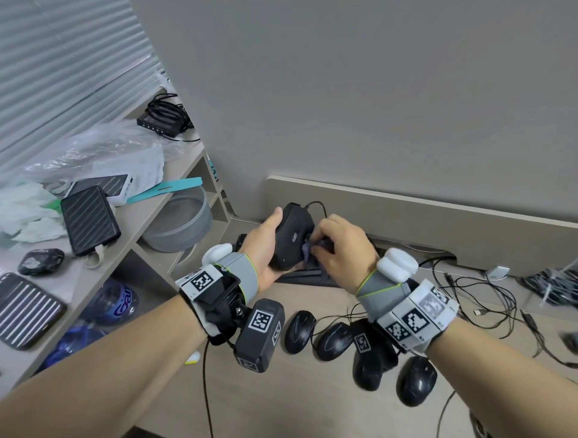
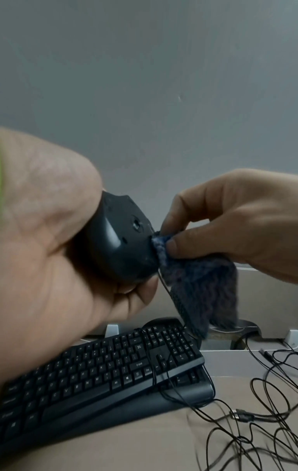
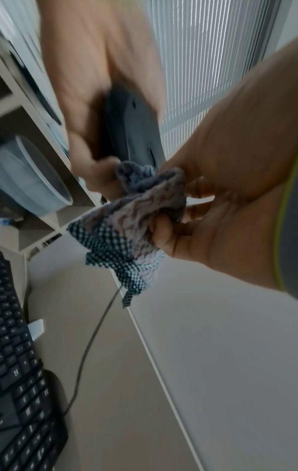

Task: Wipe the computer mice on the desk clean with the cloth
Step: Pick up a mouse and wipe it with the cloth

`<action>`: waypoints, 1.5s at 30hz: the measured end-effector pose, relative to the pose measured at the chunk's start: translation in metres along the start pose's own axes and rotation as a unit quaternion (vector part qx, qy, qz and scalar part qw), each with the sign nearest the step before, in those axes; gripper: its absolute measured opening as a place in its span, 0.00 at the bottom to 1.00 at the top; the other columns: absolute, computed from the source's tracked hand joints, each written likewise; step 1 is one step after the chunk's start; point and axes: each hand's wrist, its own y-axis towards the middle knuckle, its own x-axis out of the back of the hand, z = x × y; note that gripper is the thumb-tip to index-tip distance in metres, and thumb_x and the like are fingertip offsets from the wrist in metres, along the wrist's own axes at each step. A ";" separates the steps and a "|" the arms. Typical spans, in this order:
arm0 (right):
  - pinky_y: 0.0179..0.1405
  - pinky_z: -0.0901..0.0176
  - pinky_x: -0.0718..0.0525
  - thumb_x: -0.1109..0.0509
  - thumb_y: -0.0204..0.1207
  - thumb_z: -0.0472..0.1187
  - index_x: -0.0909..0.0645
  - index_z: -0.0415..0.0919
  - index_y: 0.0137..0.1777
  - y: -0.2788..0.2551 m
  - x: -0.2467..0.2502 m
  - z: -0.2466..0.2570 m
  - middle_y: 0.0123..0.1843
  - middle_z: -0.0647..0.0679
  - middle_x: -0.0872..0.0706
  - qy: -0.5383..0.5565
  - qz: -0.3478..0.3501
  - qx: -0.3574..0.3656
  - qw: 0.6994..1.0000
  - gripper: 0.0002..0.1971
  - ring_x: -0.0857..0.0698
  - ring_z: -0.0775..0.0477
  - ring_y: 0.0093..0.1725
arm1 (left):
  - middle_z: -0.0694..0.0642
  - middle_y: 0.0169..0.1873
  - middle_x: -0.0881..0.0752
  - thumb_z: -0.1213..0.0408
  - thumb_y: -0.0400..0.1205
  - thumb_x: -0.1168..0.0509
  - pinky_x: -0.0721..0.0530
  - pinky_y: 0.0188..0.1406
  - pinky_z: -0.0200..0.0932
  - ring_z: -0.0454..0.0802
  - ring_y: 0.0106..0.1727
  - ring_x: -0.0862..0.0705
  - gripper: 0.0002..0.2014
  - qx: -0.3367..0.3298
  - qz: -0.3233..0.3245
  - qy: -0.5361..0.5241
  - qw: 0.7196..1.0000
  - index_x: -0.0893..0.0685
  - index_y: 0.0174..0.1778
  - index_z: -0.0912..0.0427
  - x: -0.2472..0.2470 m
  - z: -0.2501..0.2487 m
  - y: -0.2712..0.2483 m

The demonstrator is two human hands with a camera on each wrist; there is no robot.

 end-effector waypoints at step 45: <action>0.38 0.63 0.28 0.28 0.63 0.35 0.19 0.40 0.36 0.007 -0.002 0.023 0.36 0.47 0.21 0.055 -0.005 0.043 0.998 0.03 0.24 0.51 0.37 | 0.62 0.51 0.11 0.44 0.84 0.40 0.14 0.44 0.53 0.59 0.45 0.11 0.20 0.014 0.030 0.050 0.998 0.14 0.53 0.57 -0.001 0.004 0.006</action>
